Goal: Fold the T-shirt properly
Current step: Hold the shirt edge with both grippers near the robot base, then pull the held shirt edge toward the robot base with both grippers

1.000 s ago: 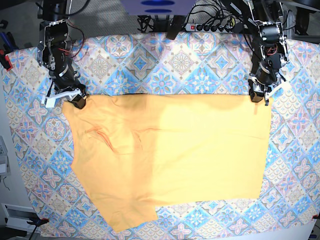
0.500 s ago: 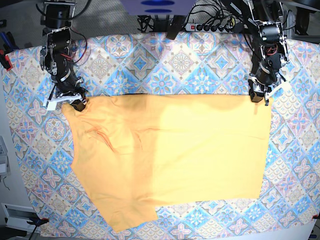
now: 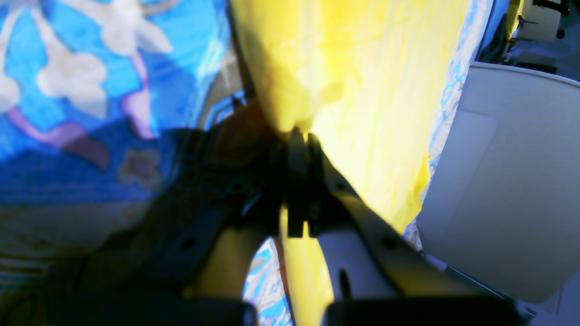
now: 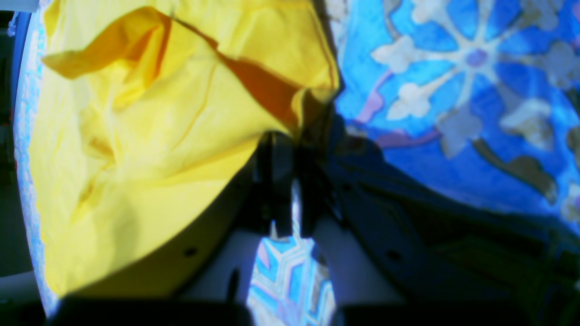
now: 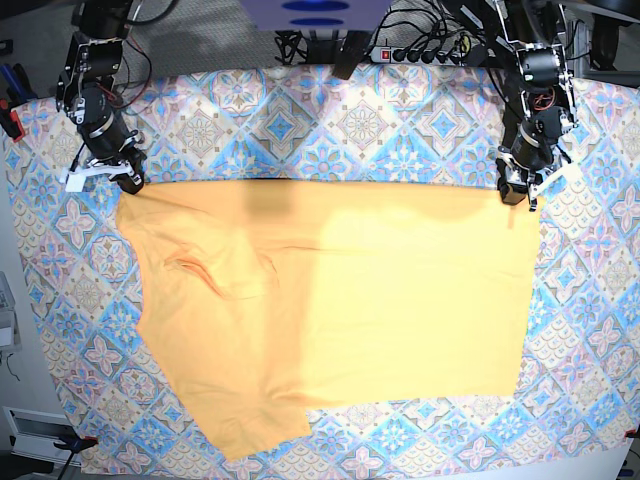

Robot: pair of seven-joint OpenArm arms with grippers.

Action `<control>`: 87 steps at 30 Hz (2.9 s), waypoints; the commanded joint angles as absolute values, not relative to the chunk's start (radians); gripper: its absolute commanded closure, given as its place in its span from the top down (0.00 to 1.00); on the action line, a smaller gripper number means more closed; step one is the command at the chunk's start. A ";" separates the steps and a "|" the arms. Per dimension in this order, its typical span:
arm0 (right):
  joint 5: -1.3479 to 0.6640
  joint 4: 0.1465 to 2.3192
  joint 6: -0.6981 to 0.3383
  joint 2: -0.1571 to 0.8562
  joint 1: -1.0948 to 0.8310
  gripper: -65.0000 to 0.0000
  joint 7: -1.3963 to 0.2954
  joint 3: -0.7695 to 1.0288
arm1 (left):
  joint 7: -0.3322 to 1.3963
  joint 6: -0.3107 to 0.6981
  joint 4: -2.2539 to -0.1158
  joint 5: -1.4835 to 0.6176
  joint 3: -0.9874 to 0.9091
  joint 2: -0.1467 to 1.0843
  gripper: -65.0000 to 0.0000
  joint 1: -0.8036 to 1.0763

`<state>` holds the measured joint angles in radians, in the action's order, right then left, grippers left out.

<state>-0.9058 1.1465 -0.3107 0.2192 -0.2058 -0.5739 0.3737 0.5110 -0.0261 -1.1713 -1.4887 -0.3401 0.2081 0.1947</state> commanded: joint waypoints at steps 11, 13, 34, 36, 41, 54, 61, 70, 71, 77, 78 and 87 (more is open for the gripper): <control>-0.937 1.239 -0.303 0.217 -0.223 0.30 -0.567 0.386 | 0.464 0.021 -1.147 -1.484 -0.334 0.203 0.00 0.182; -0.986 1.234 -0.303 0.214 -0.236 0.32 -0.567 0.384 | 0.464 0.021 -1.147 -1.484 -0.334 0.203 0.00 0.182; -1.027 1.101 -0.303 0.183 -0.119 0.32 -0.564 0.380 | 0.464 0.021 -1.147 -1.484 -0.334 0.203 0.00 0.182; -1.023 1.095 -0.303 0.182 -0.116 0.32 -0.564 0.375 | 0.464 0.021 -1.147 -1.484 -0.334 0.203 0.00 0.182; -1.026 1.081 -0.303 0.177 -0.114 0.03 -0.565 0.380 | 0.464 0.021 -1.147 -1.484 -0.334 0.203 0.00 0.182; -1.026 1.256 -0.303 0.183 -0.255 0.01 -0.595 0.403 | 0.484 0.021 -1.259 -1.484 -0.341 0.203 0.00 0.282; -1.027 1.299 -0.303 0.197 -0.334 0.01 -0.596 0.446 | 0.486 0.021 -1.279 -1.484 -0.341 0.203 0.00 0.360; -1.027 1.299 -0.303 0.205 -0.403 0.01 -0.596 0.452 | 0.486 0.021 -1.400 -1.484 -0.341 0.203 0.00 0.476; -1.027 1.299 -0.303 0.205 -0.406 0.01 -0.596 0.452 | 0.486 0.021 -1.403 -1.484 -0.341 0.203 0.00 0.486; -1.027 1.299 -0.303 0.205 -0.441 0.01 -0.595 0.453 | 0.486 0.021 -1.412 -1.484 -0.341 0.203 0.00 0.545; -1.027 1.299 -0.303 0.205 -0.449 0.01 -0.595 0.460 | 0.486 0.021 -1.412 -1.484 -0.341 0.203 0.00 0.555; -1.027 1.299 -0.305 0.205 -0.498 0.01 -0.619 0.504 | 0.486 0.021 -1.414 -1.484 -0.341 0.202 0.00 0.615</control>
<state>-1.0306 1.2892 -0.3145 0.1860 -0.4854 -0.6262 0.4911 0.4976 0.0399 -1.4071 -1.4940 -0.3359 0.1913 0.5999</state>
